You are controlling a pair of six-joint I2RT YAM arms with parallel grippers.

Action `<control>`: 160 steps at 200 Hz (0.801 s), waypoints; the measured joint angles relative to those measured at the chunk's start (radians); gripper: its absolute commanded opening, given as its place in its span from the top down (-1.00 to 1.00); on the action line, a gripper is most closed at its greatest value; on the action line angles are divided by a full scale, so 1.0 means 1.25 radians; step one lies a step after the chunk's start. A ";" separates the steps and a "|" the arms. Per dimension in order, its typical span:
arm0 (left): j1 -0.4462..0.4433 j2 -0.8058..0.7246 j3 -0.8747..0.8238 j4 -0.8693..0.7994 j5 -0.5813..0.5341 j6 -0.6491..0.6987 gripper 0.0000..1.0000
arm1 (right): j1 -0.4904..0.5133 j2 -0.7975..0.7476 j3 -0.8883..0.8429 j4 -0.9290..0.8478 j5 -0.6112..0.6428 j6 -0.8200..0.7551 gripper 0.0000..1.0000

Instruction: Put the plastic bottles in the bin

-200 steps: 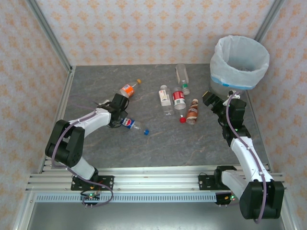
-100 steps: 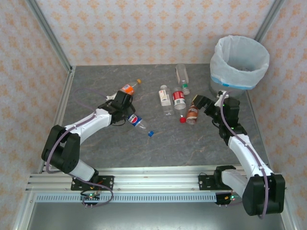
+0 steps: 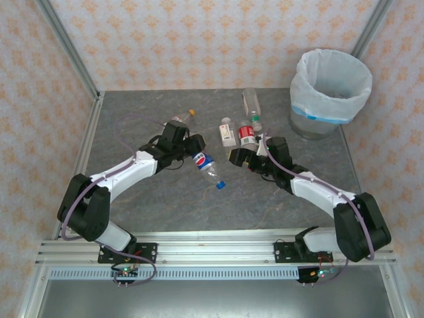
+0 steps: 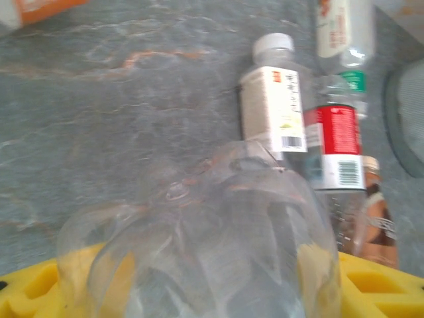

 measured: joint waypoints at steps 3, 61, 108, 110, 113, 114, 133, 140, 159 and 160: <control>-0.001 0.001 0.004 0.002 0.004 0.003 0.15 | 0.005 0.003 0.003 0.001 -0.003 0.000 -0.98; -0.023 0.016 0.107 0.015 0.073 0.108 0.16 | 0.052 0.009 0.045 0.037 -0.106 0.000 -0.98; -0.034 0.034 0.163 0.010 0.099 0.154 0.17 | 0.056 0.009 0.046 0.090 -0.194 0.020 -0.98; -0.035 0.034 0.164 0.011 0.099 0.154 0.17 | 0.056 0.009 0.046 0.094 -0.199 0.023 -0.99; -0.036 0.035 0.165 0.011 0.099 0.155 0.16 | 0.058 0.009 0.046 0.099 -0.204 0.026 -0.99; -0.036 0.035 0.166 0.011 0.099 0.155 0.17 | 0.058 0.009 0.046 0.099 -0.205 0.026 -0.99; -0.037 0.038 0.168 0.015 0.102 0.154 0.17 | 0.068 0.009 0.046 0.110 -0.219 0.030 -1.00; -0.037 0.040 0.168 0.015 0.104 0.154 0.17 | 0.073 0.009 0.047 0.107 -0.218 0.029 -0.99; -0.037 0.050 0.177 0.015 0.104 0.154 0.17 | 0.088 0.009 0.049 0.095 -0.203 0.020 -0.96; -0.037 0.050 0.177 0.015 0.104 0.154 0.17 | 0.089 0.009 0.050 0.094 -0.200 0.020 -0.96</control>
